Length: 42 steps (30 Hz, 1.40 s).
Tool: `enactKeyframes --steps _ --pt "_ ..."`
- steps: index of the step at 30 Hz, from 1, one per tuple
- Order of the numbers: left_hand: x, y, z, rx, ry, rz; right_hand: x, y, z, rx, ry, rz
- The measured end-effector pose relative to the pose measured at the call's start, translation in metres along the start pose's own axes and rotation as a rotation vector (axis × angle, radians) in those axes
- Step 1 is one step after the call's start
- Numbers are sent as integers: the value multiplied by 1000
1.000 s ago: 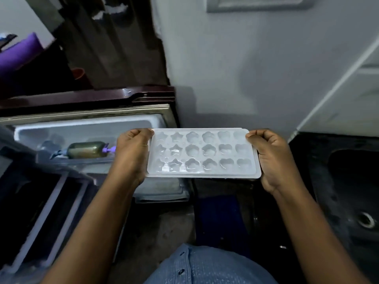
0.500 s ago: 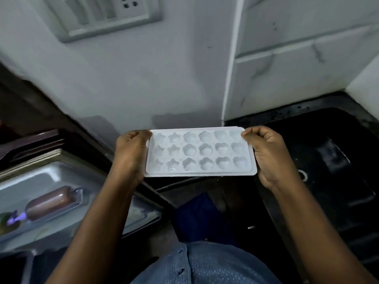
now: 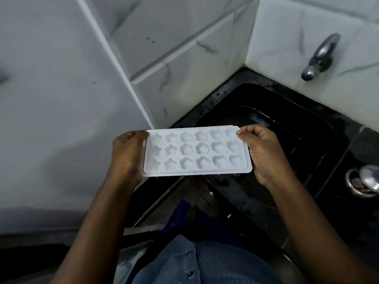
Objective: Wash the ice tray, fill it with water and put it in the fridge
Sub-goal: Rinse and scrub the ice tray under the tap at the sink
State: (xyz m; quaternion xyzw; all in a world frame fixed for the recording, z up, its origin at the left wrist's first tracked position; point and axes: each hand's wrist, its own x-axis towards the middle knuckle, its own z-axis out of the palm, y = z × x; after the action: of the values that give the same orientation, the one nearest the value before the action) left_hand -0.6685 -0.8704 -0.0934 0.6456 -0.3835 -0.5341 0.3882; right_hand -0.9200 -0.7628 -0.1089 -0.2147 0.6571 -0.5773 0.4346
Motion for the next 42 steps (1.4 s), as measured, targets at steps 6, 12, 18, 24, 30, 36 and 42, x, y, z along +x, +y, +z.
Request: enactKeyframes --steps 6,12,18,24,30,36,42 --pt "39 17 81 79 -238 0 25 -1 -41 43 245 -9" --pt "68 35 153 185 -463 0 45 9 -73 32 497 -13" --pt "89 28 214 253 -617 -9 52 23 -102 51 717 -32" --pt "83 13 263 270 -738 4 55 33 -128 60 884 -4" --pt "81 13 295 290 -804 17 67 35 -157 3 893 7" --pt "77 27 312 299 -769 78 84 30 -172 -71 835 -41" --pt "76 35 317 276 -719 101 108 24 -176 -127 791 -83"
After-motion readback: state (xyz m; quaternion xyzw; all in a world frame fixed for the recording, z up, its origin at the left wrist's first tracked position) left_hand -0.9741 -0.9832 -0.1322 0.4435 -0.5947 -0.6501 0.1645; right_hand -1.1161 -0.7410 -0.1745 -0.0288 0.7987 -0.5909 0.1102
